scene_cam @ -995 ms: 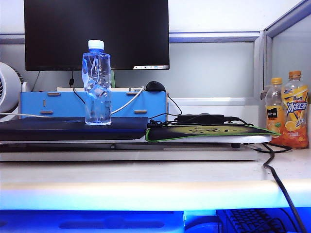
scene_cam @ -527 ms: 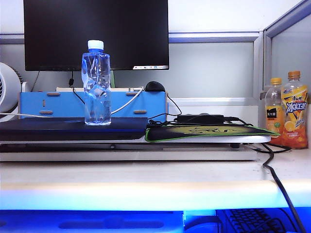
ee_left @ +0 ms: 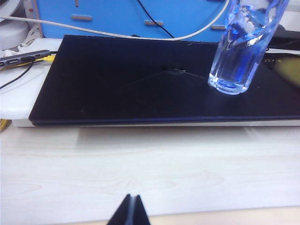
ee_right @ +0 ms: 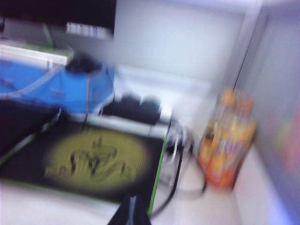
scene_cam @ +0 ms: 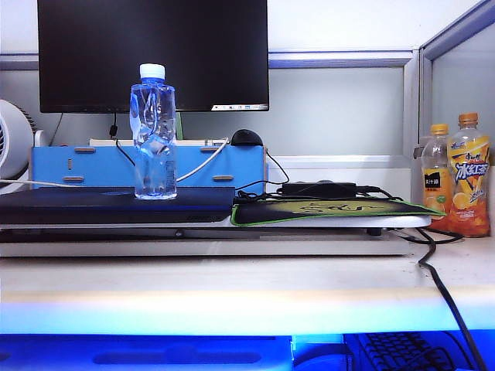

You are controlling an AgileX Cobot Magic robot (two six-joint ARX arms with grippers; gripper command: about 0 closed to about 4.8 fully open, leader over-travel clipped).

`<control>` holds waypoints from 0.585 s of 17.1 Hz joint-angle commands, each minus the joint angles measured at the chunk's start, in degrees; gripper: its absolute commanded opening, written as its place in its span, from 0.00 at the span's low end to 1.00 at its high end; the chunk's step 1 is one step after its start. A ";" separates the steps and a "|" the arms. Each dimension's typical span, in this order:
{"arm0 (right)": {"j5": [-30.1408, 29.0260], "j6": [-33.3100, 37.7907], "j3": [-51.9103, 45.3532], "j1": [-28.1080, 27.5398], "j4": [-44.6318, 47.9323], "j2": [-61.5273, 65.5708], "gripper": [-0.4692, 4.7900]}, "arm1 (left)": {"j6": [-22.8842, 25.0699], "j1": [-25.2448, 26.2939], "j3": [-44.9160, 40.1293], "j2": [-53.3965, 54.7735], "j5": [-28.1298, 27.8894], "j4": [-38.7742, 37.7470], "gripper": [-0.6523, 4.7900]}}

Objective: Pick up the mineral water bottle and place it on the laptop.

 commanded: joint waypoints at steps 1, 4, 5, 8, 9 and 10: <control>-3.15 2.34 -6.93 -3.93 1.18 -6.23 0.09 | 0.09 0.02 -0.02 -0.13 0.35 -0.35 0.12; -5.49 3.76 -13.40 -7.23 1.05 -11.32 0.09 | 0.09 0.02 -0.02 -0.13 0.35 -0.35 0.12; -5.86 3.76 -14.53 -7.98 0.59 -11.41 0.09 | 0.09 0.02 -0.02 -0.13 0.35 -0.35 0.12; -5.90 3.78 -17.07 -10.34 -1.46 -11.41 0.09 | 0.07 0.02 -0.02 -0.13 0.37 -0.35 0.12; -5.90 3.76 -17.68 -11.80 -2.93 -11.41 0.09 | 0.07 0.02 -0.02 -0.13 0.37 -0.35 0.12; -5.90 3.78 -17.97 -12.81 -4.17 -11.41 0.09 | 0.09 0.02 -0.02 -0.13 0.35 -0.35 0.12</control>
